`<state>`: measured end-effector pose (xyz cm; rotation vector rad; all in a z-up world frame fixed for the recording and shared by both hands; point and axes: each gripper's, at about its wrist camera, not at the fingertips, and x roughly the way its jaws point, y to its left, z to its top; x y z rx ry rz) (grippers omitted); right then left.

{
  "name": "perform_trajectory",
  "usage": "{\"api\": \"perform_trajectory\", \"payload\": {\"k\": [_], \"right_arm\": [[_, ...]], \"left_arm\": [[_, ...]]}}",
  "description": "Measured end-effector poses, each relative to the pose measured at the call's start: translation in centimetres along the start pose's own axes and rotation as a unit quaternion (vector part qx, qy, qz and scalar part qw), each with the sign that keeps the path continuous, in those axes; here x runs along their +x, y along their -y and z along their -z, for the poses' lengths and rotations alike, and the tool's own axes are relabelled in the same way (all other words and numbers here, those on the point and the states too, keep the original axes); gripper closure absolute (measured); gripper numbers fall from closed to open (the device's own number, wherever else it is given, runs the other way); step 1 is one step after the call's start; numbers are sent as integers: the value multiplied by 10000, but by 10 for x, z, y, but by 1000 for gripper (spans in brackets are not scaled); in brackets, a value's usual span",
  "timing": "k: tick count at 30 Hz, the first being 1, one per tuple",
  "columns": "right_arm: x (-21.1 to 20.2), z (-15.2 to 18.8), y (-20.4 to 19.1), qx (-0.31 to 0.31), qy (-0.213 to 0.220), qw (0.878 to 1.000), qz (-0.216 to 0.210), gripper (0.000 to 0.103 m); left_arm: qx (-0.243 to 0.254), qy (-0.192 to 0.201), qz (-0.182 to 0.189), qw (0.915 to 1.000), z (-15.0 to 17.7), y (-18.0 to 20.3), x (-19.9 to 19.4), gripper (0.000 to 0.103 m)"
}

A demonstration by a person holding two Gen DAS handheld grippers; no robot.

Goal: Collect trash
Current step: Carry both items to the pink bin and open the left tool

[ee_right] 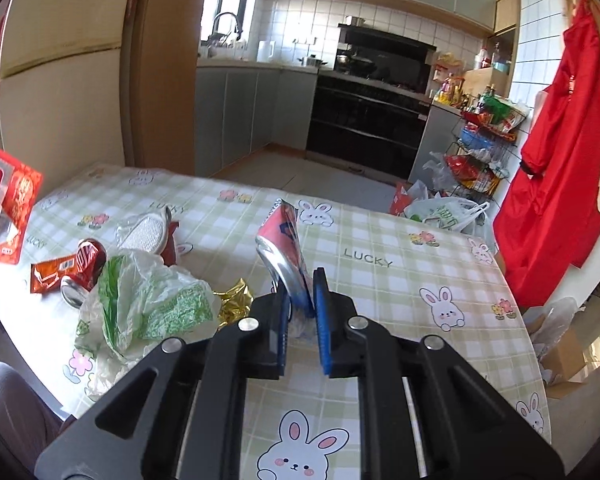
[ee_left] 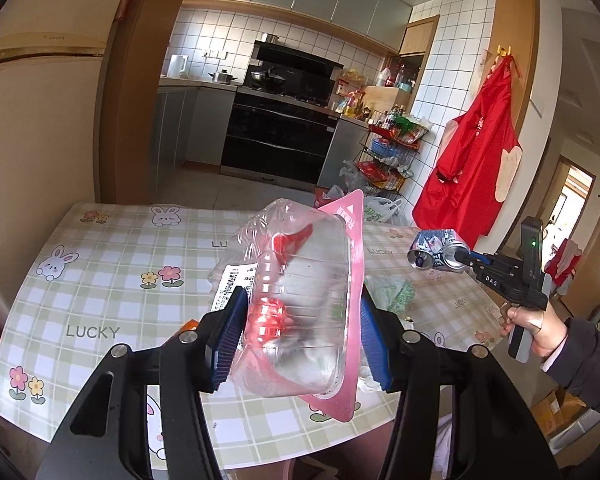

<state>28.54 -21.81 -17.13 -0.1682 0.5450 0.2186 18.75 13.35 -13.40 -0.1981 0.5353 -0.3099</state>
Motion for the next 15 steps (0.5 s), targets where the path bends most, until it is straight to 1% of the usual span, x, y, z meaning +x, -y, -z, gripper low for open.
{"api": "perform_trajectory", "payload": {"k": [3,8,11,15], "right_arm": [[-28,-4,2,178,252,9994,-165,88],[-87,-6,-4,430,729,9954,-452,88],[-123,3,-14,502,932,9921,-667,88],[-163,22,-28,456,994,9903,-854,88]], "left_arm": [[-18,29,155,9999,1,9,-9,50],[33,40,352,9994,6,31,-27,50],[69,98,471,9988,15,43,-42,50],[65,58,547,9985,37,60,-61,50]]}}
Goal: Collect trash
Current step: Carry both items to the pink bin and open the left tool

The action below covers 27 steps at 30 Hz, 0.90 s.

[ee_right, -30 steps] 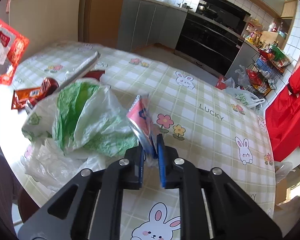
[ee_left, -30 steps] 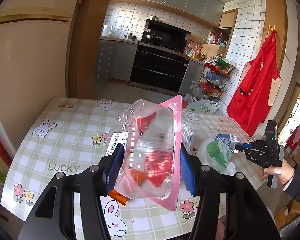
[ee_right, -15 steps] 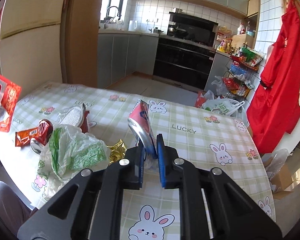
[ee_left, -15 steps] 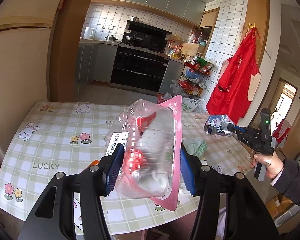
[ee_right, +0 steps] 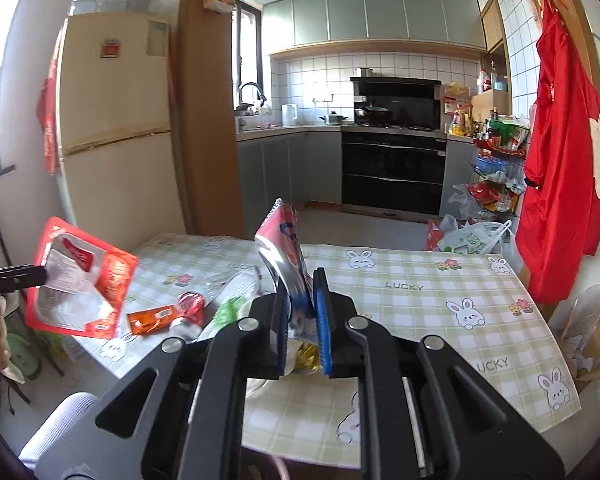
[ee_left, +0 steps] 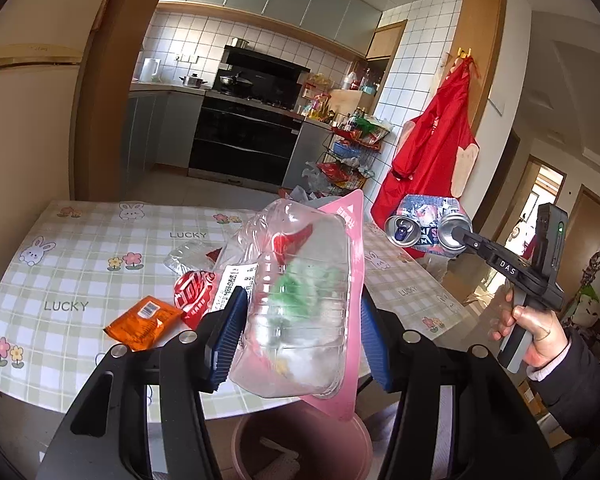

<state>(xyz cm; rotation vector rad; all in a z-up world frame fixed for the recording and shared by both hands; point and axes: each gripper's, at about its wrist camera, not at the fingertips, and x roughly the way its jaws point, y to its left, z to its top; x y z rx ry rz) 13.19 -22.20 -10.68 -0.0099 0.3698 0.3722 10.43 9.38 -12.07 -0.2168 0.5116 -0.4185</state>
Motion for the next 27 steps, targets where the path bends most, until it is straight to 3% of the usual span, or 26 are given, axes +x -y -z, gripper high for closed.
{"api": "perform_trajectory", "payload": {"k": [2,8,12,22,27], "right_arm": [[-16,10,-8,27,-41,9999,-108,88],[-46,32,-17,217,-266,9989,-307,88],[-58,35,-20,259,-218,9988,-342,88],[-59,32,-22,224,-190,9987,-421,88],[-55,31,-21,217,-274,9981,-510,88]], "left_arm": [[-51,-63,76,9999,12,7,-6,50],[-845,-362,437,9948,50,12,-11,50],[-1147,-800,558,9886,72,15,-2,50],[-881,-1507,699,9822,91,33,35,47],[-885,-1434,412,9848,86,27,41,31]]}}
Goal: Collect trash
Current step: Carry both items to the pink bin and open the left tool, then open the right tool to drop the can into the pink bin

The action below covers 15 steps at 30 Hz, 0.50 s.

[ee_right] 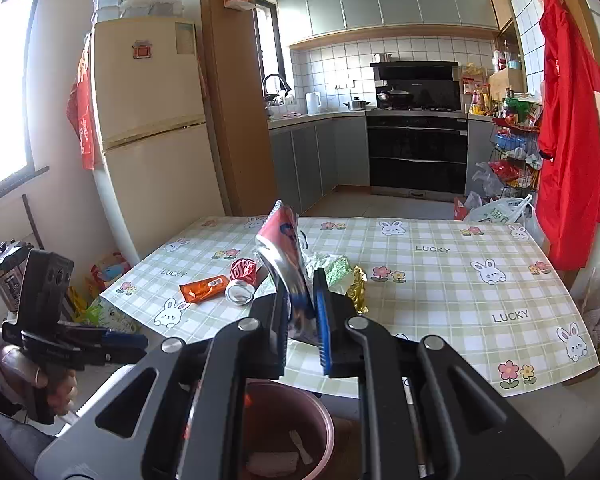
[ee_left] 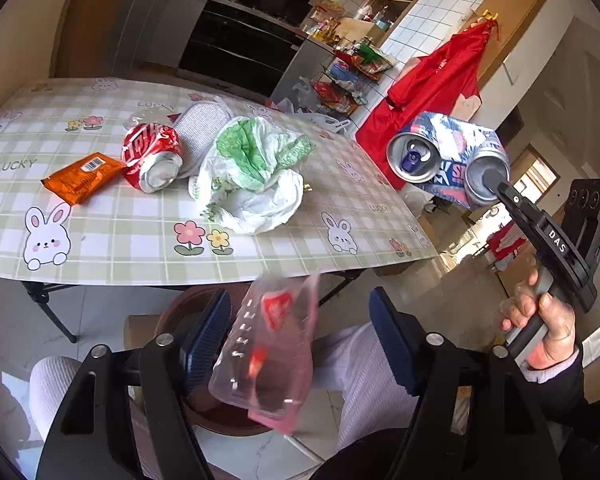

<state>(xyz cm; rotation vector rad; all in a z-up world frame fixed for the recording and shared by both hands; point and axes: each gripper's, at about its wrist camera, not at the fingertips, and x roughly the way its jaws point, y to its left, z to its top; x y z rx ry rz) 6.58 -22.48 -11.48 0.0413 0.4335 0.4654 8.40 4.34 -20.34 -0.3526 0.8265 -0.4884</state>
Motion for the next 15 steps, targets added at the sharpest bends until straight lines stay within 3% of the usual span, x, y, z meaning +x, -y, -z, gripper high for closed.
{"api": "perform_trajectory", "payload": {"k": [8,15], "right_arm": [[9,8,-7,-109,-256,9995,-152,88],[11,10,-21,-265,-398,9983,-324,88]], "left_arm": [[141,635,-796,9947,-16,-17,-36,26],[140,1307,-1443,9808,-26,-30,-75,14]]}}
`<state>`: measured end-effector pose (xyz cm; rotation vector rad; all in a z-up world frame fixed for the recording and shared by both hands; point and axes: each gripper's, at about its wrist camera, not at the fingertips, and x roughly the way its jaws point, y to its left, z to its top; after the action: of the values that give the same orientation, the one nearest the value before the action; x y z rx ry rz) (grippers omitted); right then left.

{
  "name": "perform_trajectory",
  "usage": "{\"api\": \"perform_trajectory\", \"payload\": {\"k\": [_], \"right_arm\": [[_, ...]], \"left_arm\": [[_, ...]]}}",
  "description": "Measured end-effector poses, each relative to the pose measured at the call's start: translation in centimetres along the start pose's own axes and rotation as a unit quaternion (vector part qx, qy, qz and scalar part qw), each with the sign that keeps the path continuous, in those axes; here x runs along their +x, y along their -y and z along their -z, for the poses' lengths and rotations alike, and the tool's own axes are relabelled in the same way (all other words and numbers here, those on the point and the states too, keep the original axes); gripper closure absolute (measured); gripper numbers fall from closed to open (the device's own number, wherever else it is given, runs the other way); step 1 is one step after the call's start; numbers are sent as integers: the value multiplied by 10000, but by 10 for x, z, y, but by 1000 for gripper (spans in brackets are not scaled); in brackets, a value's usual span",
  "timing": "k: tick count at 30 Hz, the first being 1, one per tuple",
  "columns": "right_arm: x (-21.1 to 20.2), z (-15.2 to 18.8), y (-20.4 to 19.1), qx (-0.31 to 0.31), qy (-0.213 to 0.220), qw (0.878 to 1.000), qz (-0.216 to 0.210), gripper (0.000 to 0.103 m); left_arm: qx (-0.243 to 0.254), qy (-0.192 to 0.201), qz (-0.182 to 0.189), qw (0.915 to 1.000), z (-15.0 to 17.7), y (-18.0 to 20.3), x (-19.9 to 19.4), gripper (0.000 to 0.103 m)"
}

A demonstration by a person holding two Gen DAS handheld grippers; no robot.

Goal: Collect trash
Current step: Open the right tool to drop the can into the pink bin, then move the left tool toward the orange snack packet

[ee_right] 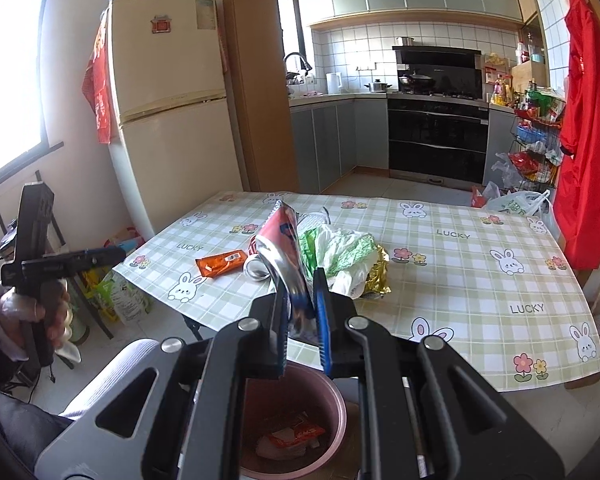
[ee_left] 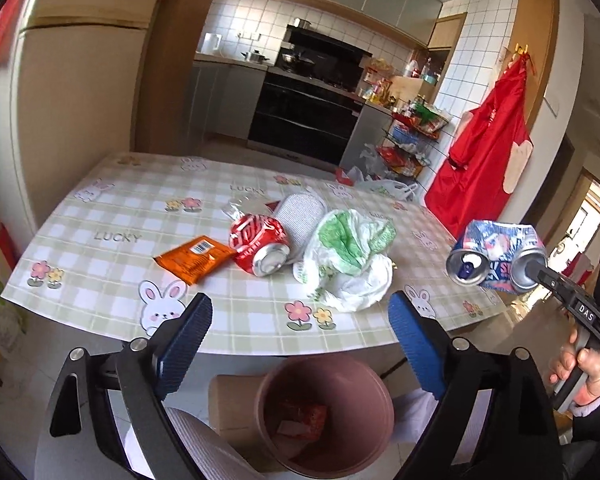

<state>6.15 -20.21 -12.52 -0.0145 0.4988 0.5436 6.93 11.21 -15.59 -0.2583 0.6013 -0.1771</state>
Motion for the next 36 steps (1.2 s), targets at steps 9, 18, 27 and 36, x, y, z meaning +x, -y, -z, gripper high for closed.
{"api": "perform_trajectory", "payload": {"k": [9,18,27,36], "right_arm": [[8,7,-19,-250,-476,9981,-312,87],[12,16,-18,-135,-590,9977,-311,84],[1,8,-4,-9,-327,9995,20,63],[-8,4,22,354,7,9948,957,6]], "left_arm": [[-310,269,-366,9985,-12,-24,-14,10],[-325,246,-369,9985,-7,-26,-12,10],[-314,255,-393,9984,-7,-25,-12,10],[-266,244,-475,9982,-8,-29,-10,10]]}}
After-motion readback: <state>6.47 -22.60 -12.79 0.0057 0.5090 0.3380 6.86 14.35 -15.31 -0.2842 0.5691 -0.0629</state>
